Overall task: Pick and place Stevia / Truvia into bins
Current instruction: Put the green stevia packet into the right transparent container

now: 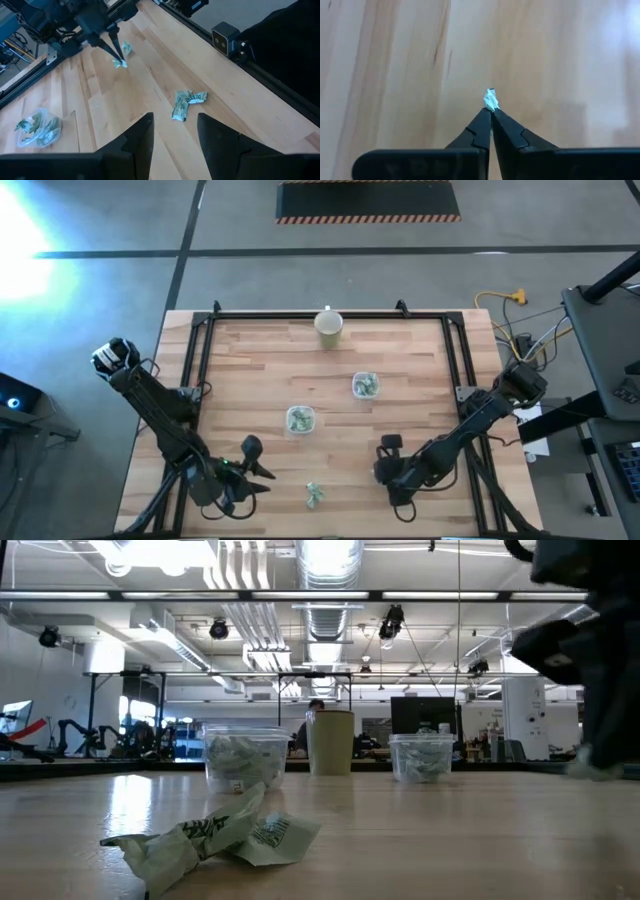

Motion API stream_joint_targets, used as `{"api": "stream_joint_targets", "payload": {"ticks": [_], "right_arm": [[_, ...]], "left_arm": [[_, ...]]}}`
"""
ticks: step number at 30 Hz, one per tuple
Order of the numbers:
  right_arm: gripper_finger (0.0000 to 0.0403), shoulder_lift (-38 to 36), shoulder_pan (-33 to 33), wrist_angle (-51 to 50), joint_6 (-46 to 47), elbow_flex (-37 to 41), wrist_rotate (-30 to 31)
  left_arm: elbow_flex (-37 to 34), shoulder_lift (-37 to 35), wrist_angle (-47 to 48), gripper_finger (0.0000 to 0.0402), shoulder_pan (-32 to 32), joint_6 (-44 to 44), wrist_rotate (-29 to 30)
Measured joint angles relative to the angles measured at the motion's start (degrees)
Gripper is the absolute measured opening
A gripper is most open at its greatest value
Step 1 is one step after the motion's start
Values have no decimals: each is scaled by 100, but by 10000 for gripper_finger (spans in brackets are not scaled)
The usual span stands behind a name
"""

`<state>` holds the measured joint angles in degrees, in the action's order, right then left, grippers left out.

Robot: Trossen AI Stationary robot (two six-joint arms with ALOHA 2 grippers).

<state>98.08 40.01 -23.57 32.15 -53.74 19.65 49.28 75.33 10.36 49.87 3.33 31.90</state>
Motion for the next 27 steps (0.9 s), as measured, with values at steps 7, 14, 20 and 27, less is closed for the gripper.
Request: {"api": "stream_joint_targets", "payload": {"ticks": [7,14,20,27], "right_arm": [[8,-9,0,-9,-1220,-407,1426],[8,-17,-35,-517,-2018,-709,4165],[8,-20,-404,-1365,-1837,-785,5685],[8,-20,-1339,-1378,-1821,-609,5821]], "left_arm": [[0,0,1,135,0,1,0],[0,0,1,135,0,2,0],[0,0,1,135,0,2,1],[-2,0,2,135,0,0,1]]}}
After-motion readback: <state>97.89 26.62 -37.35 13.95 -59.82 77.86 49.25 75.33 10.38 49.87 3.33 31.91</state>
